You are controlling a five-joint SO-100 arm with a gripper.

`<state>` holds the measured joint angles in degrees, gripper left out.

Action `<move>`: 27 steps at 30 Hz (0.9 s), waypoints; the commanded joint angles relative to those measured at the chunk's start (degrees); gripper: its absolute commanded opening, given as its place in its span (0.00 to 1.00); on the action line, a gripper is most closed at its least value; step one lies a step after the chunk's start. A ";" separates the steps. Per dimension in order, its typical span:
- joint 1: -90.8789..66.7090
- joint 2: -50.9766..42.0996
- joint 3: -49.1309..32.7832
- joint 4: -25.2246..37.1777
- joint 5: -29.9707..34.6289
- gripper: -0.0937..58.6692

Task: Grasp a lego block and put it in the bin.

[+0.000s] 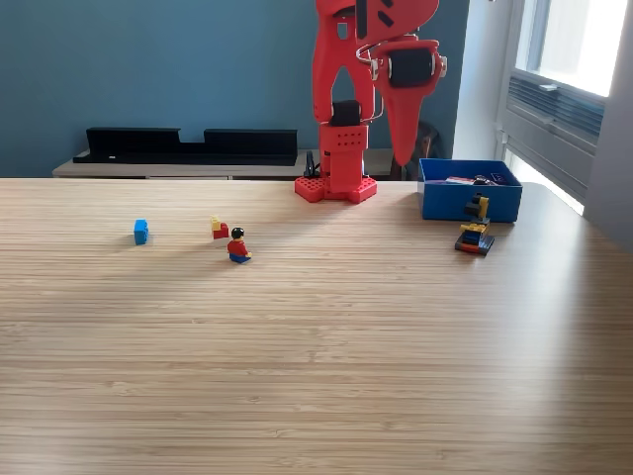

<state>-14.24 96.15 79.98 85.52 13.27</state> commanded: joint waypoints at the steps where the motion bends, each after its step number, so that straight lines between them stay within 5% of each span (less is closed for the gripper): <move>1: 0.18 5.10 2.72 -3.52 -5.01 0.00; 7: -0.35 5.10 7.21 -5.89 -14.85 0.00; 21: -9.67 5.10 14.15 -5.98 -25.58 0.50; 27: -16.88 5.10 16.70 -6.06 -30.59 0.55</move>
<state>-27.86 96.15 97.12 80.07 -15.12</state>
